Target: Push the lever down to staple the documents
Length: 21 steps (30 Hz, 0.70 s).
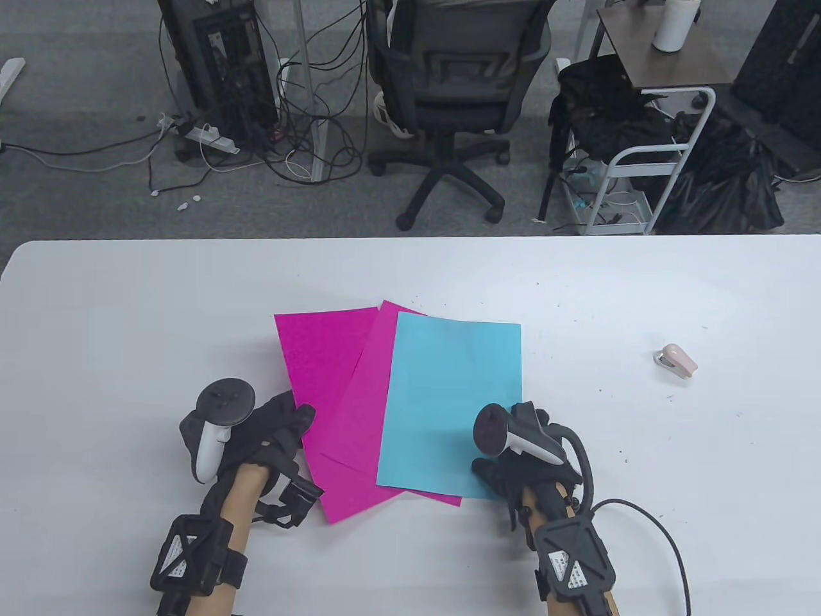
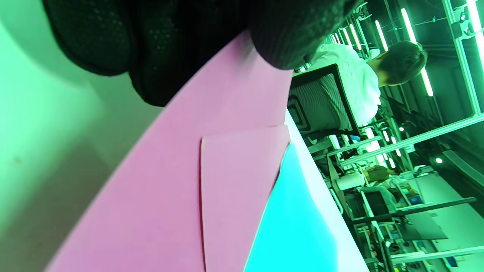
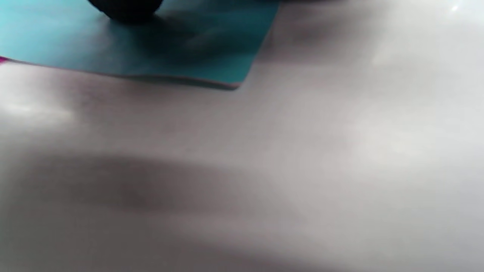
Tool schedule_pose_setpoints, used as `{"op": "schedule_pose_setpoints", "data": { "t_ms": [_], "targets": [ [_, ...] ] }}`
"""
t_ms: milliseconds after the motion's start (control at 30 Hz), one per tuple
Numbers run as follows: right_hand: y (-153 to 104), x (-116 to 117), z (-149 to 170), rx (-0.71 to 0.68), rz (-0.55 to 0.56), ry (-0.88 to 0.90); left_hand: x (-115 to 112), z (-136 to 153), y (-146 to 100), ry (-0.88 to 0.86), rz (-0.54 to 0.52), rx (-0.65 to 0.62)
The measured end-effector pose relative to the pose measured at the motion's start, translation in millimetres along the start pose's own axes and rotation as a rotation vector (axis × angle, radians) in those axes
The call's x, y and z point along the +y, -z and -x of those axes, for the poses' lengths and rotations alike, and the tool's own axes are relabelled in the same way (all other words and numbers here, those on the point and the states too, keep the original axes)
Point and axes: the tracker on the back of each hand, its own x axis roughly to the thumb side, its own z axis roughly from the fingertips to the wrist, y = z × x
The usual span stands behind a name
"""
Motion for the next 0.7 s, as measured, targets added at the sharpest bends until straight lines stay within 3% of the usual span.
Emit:
{"op": "schedule_pose_setpoints", "data": {
  "t_ms": [333, 700],
  "targets": [
    [3, 4, -17, -0.084, 0.027, 0.012, -20, -5, 2, -0.016, 0.1, -0.044],
    [-2, 8, -40, -0.171, 0.025, -0.051, -25, -6, 2, 0.008, 0.059, -0.043]
  ]
}}
